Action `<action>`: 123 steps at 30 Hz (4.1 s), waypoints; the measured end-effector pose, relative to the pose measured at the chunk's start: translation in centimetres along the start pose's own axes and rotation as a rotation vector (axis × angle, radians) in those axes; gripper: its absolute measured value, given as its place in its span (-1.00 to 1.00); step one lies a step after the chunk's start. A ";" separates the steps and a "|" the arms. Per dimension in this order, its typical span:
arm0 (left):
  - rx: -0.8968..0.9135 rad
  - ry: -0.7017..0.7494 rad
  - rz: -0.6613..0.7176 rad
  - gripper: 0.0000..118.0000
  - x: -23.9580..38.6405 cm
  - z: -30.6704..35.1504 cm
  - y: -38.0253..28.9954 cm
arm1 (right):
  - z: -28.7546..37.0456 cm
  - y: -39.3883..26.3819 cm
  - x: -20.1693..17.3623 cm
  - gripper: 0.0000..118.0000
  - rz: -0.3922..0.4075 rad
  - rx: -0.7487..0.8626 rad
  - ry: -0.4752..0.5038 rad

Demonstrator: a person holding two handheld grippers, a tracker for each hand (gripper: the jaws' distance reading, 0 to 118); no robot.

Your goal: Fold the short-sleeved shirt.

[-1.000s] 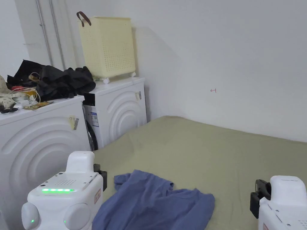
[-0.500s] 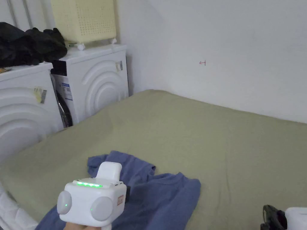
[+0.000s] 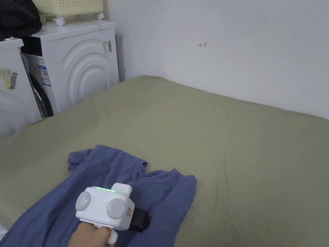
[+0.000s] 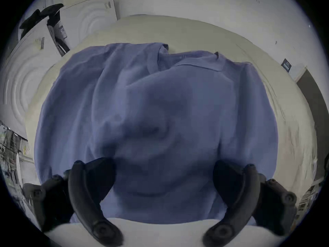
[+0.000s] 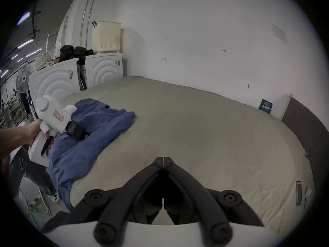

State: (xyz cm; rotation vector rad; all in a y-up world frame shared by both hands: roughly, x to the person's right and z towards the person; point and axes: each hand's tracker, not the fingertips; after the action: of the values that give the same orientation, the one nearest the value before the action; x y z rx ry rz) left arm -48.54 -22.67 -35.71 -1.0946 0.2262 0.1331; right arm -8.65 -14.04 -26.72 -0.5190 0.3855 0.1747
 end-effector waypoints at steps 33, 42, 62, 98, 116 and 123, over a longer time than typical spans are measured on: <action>0.398 -0.597 -0.596 -1.00 47.9 23.5 3.7 | 22.7 -6.7 21.7 -1.00 -0.221 0.088 -0.492; 0.043 -0.527 -0.581 -1.00 53.3 7.7 -2.0 | 19.1 -9.5 24.5 -1.00 -0.275 -0.017 -0.498; 0.594 -0.403 -0.197 -0.99 22.7 25.1 -7.1 | 18.8 -5.3 19.4 -1.00 -0.251 0.135 -0.404; 0.038 -0.130 -0.317 0.45 21.7 1.3 0.4 | 11.6 -7.3 22.8 -1.00 -0.255 -0.123 -0.414; 0.058 -0.197 -0.340 -0.91 22.8 2.8 0.0 | -7.4 -4.2 44.5 0.68 -0.422 -0.414 -0.409; 0.050 -0.191 -0.337 -0.91 22.7 2.3 0.3 | -11.3 -6.4 44.9 0.80 -0.383 -0.545 -0.415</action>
State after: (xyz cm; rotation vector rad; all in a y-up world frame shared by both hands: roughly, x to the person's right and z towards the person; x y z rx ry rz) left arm -26.34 -20.57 -40.55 -1.0483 -0.1268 -0.0697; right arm 30.48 -22.35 -50.91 -1.0582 -0.1813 0.0101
